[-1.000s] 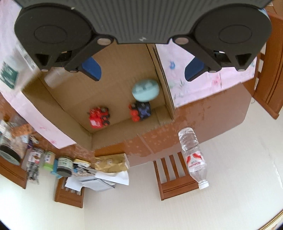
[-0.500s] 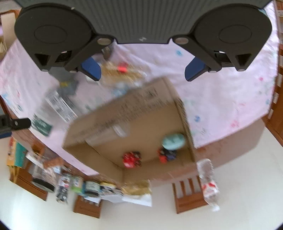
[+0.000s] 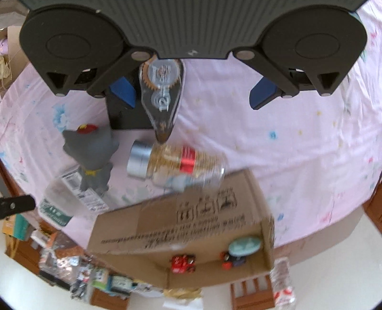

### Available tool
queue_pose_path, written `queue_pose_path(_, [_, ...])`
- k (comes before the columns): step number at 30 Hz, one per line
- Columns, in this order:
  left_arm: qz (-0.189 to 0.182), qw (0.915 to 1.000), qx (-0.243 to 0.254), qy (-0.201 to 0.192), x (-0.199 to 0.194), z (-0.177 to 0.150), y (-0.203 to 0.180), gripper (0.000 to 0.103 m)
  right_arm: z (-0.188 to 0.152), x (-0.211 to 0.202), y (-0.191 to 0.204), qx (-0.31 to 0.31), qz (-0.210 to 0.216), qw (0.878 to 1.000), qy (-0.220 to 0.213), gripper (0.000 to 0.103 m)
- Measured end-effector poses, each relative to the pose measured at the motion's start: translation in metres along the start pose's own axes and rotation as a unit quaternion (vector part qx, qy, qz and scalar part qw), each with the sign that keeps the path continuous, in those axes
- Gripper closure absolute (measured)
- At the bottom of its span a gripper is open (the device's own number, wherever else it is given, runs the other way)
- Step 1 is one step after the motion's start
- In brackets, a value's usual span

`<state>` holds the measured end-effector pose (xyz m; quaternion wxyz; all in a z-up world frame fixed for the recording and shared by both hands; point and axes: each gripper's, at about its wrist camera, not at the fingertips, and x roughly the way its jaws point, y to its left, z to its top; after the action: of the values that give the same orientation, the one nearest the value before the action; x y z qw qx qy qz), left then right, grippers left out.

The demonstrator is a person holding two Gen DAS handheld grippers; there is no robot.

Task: Organize rigid objects
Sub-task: 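Move both tools back over the remaining items beside the box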

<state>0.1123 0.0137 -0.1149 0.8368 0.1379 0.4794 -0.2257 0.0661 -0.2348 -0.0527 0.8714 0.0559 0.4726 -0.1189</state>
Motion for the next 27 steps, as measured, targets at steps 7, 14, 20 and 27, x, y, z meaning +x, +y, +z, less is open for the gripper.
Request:
queue_pose_path(7, [0.018, 0.9986, -0.05, 0.001, -0.005, -0.01, 0.013, 0.002, 0.008, 0.013, -0.008, -0.015, 0.017, 1.0, 0.006, 0.0])
queue_pose_path(14, [0.056, 0.9951, -0.078, 0.023, -0.006, -0.027, 0.029, 0.002, 0.014, 0.023, -0.015, -0.026, 0.026, 0.999, 0.01, 0.0])
queue_pose_path(20, [0.08, 0.991, -0.105, 0.024, -0.013, -0.034, 0.044, 0.002, 0.022, 0.029, -0.017, -0.037, 0.029, 0.999, 0.009, 0.0])
queue_pose_path(27, [0.141, 0.9769, -0.158, 0.026, -0.014, -0.033, 0.067, 0.002, 0.023, 0.037, -0.02, -0.066, 0.034, 0.997, 0.015, 0.0])
